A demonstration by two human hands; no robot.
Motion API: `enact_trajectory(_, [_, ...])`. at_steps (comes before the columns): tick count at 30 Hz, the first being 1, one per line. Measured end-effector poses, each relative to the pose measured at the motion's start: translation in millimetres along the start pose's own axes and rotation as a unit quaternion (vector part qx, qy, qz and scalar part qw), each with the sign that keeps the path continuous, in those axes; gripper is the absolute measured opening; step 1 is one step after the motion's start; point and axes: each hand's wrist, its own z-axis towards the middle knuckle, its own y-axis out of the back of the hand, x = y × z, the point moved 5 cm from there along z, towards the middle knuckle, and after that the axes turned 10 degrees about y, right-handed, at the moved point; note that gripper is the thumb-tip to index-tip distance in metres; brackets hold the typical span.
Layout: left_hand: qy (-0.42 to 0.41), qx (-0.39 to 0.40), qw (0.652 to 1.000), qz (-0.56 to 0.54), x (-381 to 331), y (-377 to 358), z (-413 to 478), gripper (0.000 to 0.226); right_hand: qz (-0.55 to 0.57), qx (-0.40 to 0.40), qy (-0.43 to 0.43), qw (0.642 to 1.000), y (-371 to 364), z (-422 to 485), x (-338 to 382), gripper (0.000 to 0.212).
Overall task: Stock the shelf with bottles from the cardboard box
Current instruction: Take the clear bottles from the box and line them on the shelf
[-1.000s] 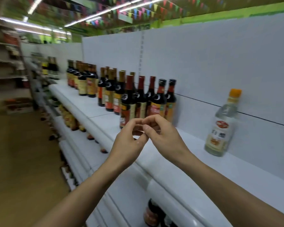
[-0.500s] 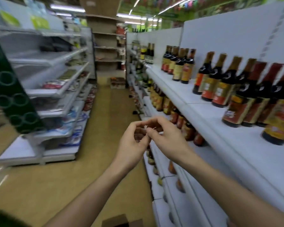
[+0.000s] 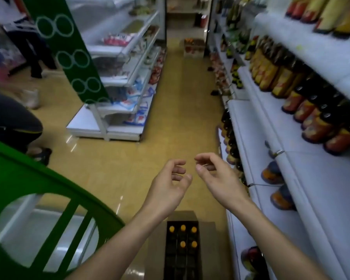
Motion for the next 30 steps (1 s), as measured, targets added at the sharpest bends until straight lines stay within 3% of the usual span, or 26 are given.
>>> enact_trajectory(12, [0.113,0.0,0.994,0.012,252.5,-98.6,46.8,0.033,0.011,0.047,-0.079,0.996,-112.3,-55.5,-233.8,0.018])
enact_trajectory(21, [0.148,0.063,0.986,0.051,485.2,-211.6,117.3,0.038,-0.014,0.128,-0.093,0.987,-246.9,-101.1,-453.7,0.022])
enact_trajectory(30, [0.148,0.1,0.969,0.169,601.1,-256.4,174.0,0.048,-0.101,0.226,-0.056,0.967,-319.8,-106.3,-576.4,0.033])
